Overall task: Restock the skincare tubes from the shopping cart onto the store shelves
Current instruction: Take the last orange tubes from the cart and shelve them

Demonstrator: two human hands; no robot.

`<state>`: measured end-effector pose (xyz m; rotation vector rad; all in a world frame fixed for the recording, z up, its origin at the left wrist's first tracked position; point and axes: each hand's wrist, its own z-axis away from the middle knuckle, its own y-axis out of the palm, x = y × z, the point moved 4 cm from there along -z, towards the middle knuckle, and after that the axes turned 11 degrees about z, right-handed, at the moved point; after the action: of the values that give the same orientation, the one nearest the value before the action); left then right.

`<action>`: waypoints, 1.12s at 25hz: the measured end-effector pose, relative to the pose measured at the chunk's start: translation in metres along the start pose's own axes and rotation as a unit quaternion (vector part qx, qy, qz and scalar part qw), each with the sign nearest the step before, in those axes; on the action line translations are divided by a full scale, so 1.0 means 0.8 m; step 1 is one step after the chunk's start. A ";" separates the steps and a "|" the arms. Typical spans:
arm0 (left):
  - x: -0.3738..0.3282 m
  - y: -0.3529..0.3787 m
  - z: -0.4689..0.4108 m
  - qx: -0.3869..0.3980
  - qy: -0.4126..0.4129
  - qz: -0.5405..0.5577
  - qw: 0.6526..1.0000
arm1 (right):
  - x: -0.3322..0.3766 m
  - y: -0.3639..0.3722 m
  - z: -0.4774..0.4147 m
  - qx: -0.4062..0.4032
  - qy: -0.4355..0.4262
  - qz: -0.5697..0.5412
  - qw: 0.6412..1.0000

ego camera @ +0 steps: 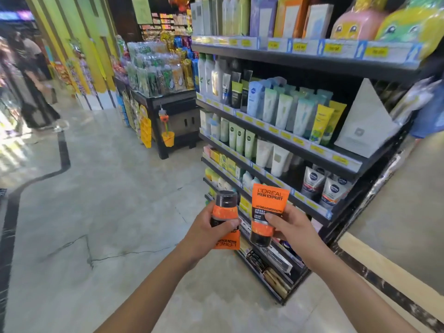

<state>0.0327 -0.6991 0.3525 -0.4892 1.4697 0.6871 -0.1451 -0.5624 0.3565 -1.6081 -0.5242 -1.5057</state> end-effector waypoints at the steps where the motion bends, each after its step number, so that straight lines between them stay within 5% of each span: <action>1: -0.003 -0.001 -0.019 0.013 0.001 0.000 1.000 | 0.002 -0.005 -0.012 -0.008 0.003 -0.004 1.000; 15: -0.041 0.061 -0.255 0.251 -0.020 -0.012 0.968 | 0.034 -0.077 -0.094 -0.232 0.021 0.026 0.972; 28: -0.058 0.191 -0.352 0.317 -0.004 -0.005 0.948 | 0.070 -0.259 -0.162 -0.342 -0.033 0.039 0.938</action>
<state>-0.2754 -0.7862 0.3981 0.0066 1.5802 0.1775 -0.3736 -0.5652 0.4592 -2.1767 0.0572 -1.6784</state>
